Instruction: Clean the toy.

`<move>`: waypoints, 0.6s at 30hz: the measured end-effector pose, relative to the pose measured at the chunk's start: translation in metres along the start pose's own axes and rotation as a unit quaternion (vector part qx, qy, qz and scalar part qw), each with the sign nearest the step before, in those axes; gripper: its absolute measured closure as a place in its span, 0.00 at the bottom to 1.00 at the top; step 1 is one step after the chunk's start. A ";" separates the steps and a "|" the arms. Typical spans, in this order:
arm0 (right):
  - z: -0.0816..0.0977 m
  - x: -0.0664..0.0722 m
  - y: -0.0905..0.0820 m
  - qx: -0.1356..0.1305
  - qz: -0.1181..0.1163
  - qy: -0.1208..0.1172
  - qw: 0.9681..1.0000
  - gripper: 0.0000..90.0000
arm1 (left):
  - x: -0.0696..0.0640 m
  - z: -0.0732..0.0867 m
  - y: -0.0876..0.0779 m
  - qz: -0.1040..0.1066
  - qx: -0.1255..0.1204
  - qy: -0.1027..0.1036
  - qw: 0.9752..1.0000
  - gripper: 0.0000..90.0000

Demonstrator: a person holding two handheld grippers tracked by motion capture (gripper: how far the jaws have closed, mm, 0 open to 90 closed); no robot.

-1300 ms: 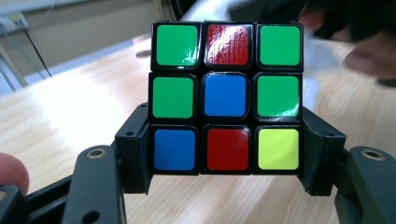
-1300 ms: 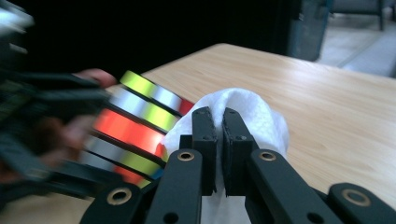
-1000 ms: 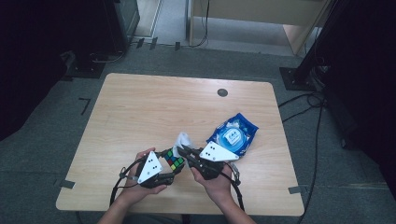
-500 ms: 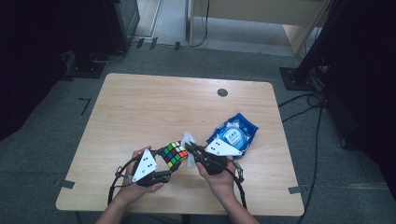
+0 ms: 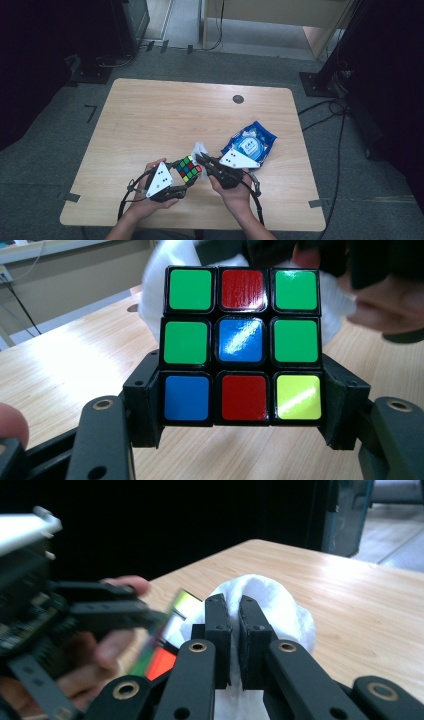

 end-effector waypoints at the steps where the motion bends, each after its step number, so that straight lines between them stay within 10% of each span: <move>1: 0.003 -0.003 0.000 0.004 0.003 0.003 1.000 0.96 | 0.002 -0.001 -0.001 -0.003 -0.003 -0.006 1.000 0.38; 13: 0.061 -0.027 0.019 0.106 0.021 0.025 0.994 0.95 | 0.025 -0.008 -0.015 -0.023 -0.021 -0.027 0.999 0.38; 18: 0.062 -0.037 0.015 0.103 0.034 0.026 0.994 0.94 | 0.030 -0.007 -0.016 -0.029 -0.020 -0.031 0.999 0.38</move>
Point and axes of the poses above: each handheld gripper's, and its own axes: y roughly forward along the jaws, z roughly out of its underside, x roughly to its left, the point moved 7 cm from there along y, roughly forward along the jaws, and after that the axes turned 13 degrees about -y, right-handed, at the moved point
